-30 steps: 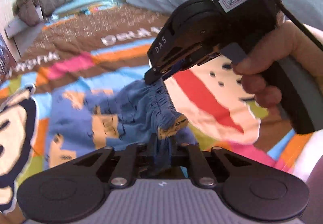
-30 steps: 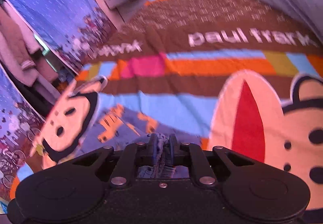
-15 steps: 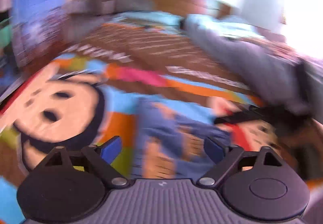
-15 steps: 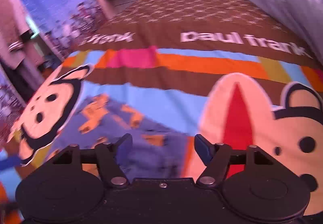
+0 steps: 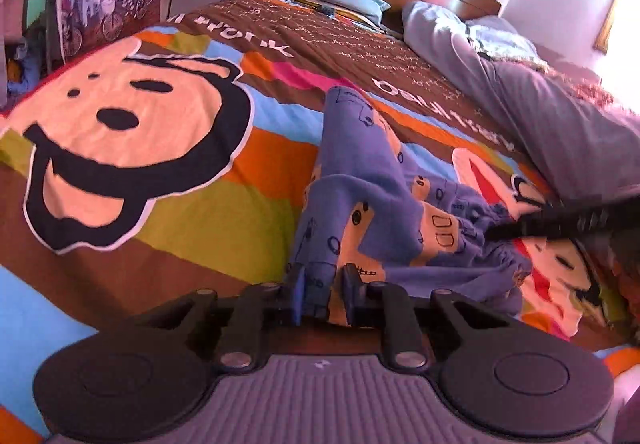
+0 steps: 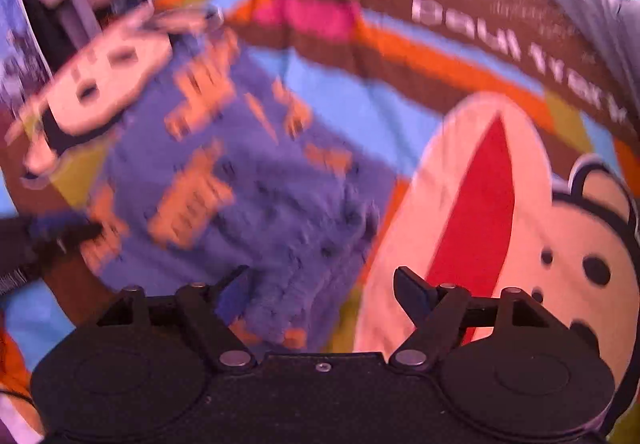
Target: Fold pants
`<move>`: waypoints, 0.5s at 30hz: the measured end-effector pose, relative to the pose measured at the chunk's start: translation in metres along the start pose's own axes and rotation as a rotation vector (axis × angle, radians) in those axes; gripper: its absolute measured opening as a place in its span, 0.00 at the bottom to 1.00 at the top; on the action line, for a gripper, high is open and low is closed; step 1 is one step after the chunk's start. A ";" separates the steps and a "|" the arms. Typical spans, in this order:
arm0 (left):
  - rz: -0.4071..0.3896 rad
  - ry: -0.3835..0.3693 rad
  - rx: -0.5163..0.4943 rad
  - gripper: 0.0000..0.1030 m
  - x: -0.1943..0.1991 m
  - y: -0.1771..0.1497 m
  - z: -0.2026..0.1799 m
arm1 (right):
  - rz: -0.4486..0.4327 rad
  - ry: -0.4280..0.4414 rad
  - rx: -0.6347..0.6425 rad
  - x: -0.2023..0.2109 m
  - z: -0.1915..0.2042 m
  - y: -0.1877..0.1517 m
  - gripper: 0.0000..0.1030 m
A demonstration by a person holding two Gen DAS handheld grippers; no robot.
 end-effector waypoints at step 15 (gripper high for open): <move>0.012 -0.028 0.040 0.21 0.000 0.000 0.003 | -0.146 0.210 0.066 -0.071 0.071 0.103 0.09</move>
Point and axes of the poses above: each gripper's, at about its wrist camera, not at the fingertips, and x roughly against the way its jaws point, z to its left, y to its top, the point moved 8 cm from there along -x, roughly the way its jaws point, and after that the axes turned 10 degrees about x, right-handed, at the moved point
